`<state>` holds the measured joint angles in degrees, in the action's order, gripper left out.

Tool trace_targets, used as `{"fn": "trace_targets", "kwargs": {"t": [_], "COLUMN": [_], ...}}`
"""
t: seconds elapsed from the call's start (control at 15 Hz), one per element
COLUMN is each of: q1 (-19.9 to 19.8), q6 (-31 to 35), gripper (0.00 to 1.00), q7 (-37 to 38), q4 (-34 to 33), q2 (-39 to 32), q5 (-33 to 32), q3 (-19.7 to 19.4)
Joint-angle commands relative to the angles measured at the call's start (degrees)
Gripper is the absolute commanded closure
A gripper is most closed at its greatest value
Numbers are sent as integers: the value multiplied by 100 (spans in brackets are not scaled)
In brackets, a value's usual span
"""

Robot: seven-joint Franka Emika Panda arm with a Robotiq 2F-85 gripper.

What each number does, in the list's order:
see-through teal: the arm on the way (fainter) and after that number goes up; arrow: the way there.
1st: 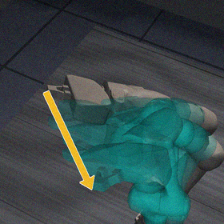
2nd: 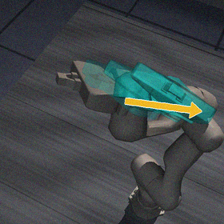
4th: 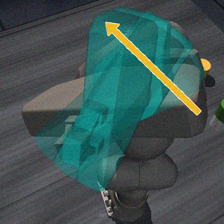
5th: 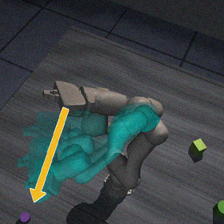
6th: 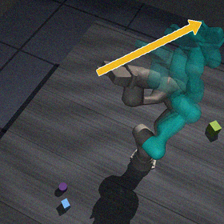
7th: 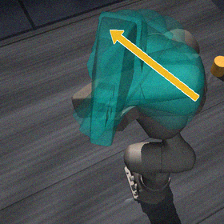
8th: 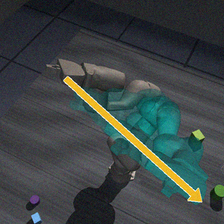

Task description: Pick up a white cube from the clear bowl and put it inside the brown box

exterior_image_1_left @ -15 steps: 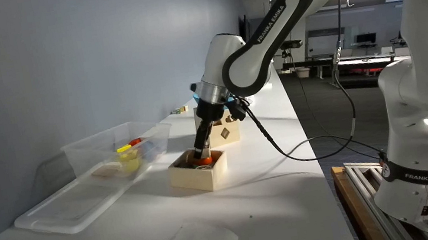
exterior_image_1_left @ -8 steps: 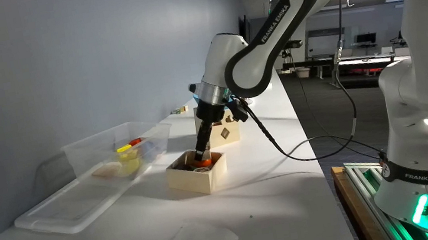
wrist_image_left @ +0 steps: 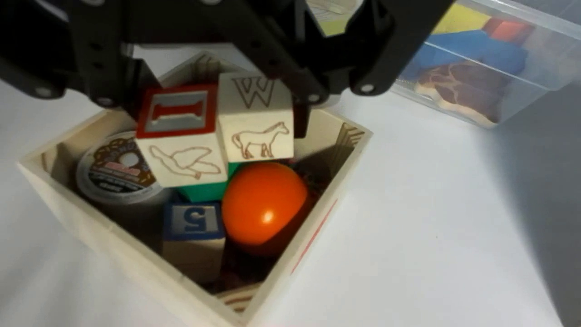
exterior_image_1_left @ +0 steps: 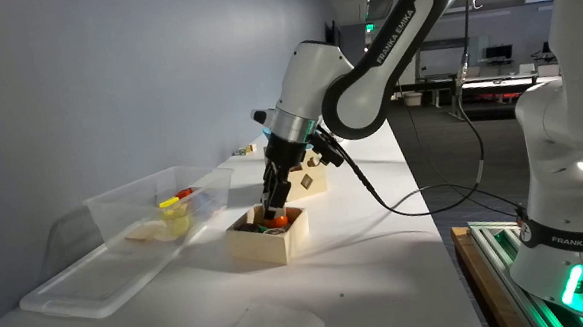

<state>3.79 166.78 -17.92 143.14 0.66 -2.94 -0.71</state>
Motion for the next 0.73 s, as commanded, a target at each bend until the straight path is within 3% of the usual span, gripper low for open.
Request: {"fn": "trace_targets", "kwargs": {"t": [0.0,0.13,0.4,0.6,0.67], "q1": [100,153,166,189,147], "q6": [-162,-243,-133,210,38], "gripper": [7,0,0,0,0], "q7": [-906,-1452,-2657,-3381,-2893], "q4": [43,8,63,184,-6], "q2": [138,139,245,503,181], "q5": [640,1122,1985,3128,2517], "q3": [38,31,-35,-133,-59]}}
